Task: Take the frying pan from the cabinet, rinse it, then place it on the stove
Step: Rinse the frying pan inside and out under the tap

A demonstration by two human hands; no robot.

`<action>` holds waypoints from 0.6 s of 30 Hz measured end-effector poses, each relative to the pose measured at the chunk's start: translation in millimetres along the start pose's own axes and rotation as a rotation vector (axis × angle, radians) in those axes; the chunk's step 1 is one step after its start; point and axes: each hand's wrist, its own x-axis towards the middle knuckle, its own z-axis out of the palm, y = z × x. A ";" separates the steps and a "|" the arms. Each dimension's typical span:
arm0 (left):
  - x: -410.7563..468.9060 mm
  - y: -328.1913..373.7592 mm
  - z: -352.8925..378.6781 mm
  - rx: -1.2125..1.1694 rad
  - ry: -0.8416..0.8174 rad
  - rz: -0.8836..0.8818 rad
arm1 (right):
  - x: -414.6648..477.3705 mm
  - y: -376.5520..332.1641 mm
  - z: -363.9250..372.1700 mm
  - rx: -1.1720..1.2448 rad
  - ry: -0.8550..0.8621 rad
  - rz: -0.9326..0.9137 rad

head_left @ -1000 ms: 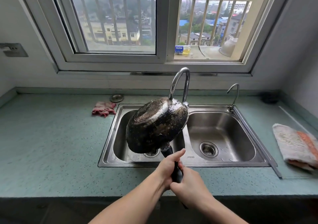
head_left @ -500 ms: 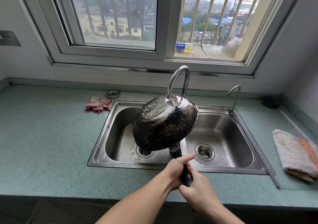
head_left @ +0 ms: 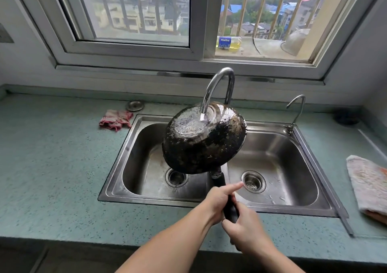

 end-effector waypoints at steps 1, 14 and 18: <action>2.5 2.7 -1.2 0.005 0.017 0.001 | 2.9 -2.6 0.5 0.015 -0.013 -0.004; 14.8 46.0 -8.6 0.042 0.125 -0.008 | 48.5 -34.0 -3.3 0.380 -0.260 0.219; 20.8 54.4 -10.3 0.066 0.122 0.002 | 61.2 -39.8 -6.3 0.442 -0.277 0.288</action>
